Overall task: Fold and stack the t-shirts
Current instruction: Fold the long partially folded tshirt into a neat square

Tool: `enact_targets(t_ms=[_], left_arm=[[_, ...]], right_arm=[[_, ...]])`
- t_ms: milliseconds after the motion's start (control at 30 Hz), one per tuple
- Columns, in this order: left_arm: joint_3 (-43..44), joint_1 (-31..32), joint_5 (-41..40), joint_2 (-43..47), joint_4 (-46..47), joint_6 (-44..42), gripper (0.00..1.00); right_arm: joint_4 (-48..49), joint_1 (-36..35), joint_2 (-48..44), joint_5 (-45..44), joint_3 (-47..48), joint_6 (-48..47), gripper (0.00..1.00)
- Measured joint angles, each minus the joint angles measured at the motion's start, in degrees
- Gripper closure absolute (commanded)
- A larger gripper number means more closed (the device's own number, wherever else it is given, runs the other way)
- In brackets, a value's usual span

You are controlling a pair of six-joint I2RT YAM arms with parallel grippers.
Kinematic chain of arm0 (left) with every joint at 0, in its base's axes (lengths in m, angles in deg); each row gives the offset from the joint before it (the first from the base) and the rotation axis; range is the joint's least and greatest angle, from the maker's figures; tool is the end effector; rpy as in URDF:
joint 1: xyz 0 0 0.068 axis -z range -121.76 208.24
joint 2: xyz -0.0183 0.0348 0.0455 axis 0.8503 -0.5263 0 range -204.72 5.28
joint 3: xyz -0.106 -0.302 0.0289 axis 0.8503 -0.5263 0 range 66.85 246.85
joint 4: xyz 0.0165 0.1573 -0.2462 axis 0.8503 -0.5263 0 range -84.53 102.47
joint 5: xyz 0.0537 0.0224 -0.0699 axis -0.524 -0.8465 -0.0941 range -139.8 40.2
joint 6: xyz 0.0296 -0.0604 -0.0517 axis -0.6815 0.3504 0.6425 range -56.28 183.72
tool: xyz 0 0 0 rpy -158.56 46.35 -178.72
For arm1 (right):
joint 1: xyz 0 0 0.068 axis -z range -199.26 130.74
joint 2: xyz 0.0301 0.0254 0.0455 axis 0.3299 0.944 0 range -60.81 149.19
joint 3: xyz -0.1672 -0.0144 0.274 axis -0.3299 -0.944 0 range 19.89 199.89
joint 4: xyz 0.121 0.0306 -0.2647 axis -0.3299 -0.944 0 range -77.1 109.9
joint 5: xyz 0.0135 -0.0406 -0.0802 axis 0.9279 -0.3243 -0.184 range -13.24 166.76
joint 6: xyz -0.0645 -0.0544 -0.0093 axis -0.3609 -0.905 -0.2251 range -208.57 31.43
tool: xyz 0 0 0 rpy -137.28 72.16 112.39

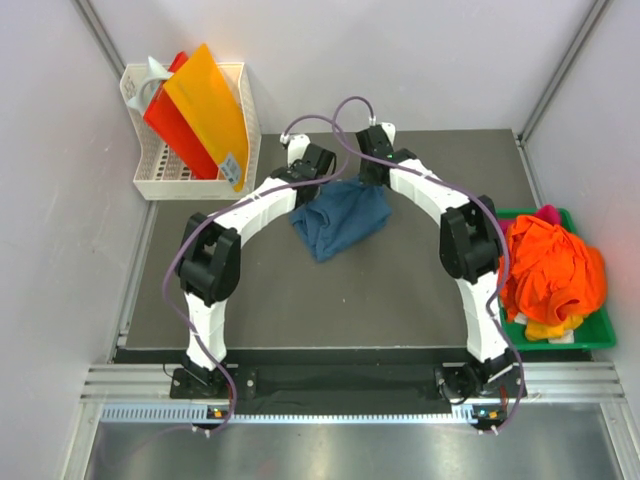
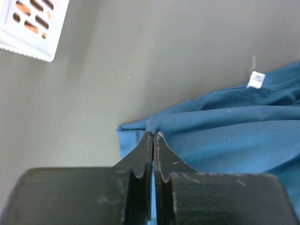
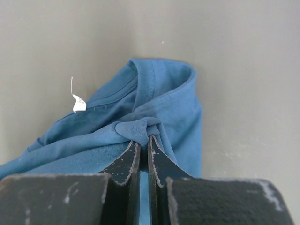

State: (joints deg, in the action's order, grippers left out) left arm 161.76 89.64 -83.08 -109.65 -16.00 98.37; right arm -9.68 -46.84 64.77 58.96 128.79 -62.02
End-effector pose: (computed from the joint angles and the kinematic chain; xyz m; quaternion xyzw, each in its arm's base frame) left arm 0.4690 -0.2384 0.2573 -0.1268 0.8927 0.0394 0.4306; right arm 0.5304 0.2513 0.2416 0.0494 0.9173 0.0396 0.3931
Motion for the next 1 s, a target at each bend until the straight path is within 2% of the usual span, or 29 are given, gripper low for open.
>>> enact_targets(t_ms=[233,267,333,367,400,467,500,567,633,733,800,1000], left_arm=[[-1.3,-1.1,-0.7,-0.1,-0.8,2.0,1.00],[-1.4,-1.5,-0.7,-0.1,-1.1,2.4,1.00],[-1.4,-2.4,-0.5,-0.1,-1.7,3.0,0.80],[-1.4,-2.9,-0.2,-0.1,-1.9,3.2,0.70],[-1.4,-3.3,-0.2,-0.2,-2.3,3.3,0.55],[-1.6,-4.0,-0.3,-0.2,-2.9,3.1,0.46],[-1.9,-4.3,-0.2,-0.1,-2.7,3.0,0.38],[-4.2,-4.8,0.3,0.6,-0.8,2.3,0.31],[-7.1,-5.0,1.4,1.9,0.4,1.7,0.29],[-8.3,-4.9,3.4,3.5,0.9,1.1,0.35],[-8.4,-4.6,4.9,4.7,2.1,1.1,0.39],[-11.2,-1.1,10.2,9.4,8.0,0.8,0.39]], right_arm=[[0.0,0.0,4.6,3.5,3.8,0.0,0.99],[0.0,0.0,5.1,4.2,4.6,0.0,0.85],[0.3,0.0,5.8,5.4,5.3,0.0,0.67],[0.4,0.0,5.8,5.8,5.3,0.1,0.47],[0.4,0.0,5.9,5.8,5.3,-0.2,0.36],[1.4,0.1,5.8,5.5,4.6,-0.1,0.15],[2.3,0.2,5.5,5.4,3.8,-0.3,0.10],[2.9,0.3,4.6,5.3,1.7,-0.7,0.03],[3.2,0.4,3.3,5.0,0.1,-1.0,0.03],[3.6,0.4,-0.2,4.6,-2.6,-1.0,0.08],[4.9,0.4,-4.8,4.4,-6.4,-0.9,0.10],[9.4,-0.2,-19.0,4.4,-19.4,0.6,0.11]])
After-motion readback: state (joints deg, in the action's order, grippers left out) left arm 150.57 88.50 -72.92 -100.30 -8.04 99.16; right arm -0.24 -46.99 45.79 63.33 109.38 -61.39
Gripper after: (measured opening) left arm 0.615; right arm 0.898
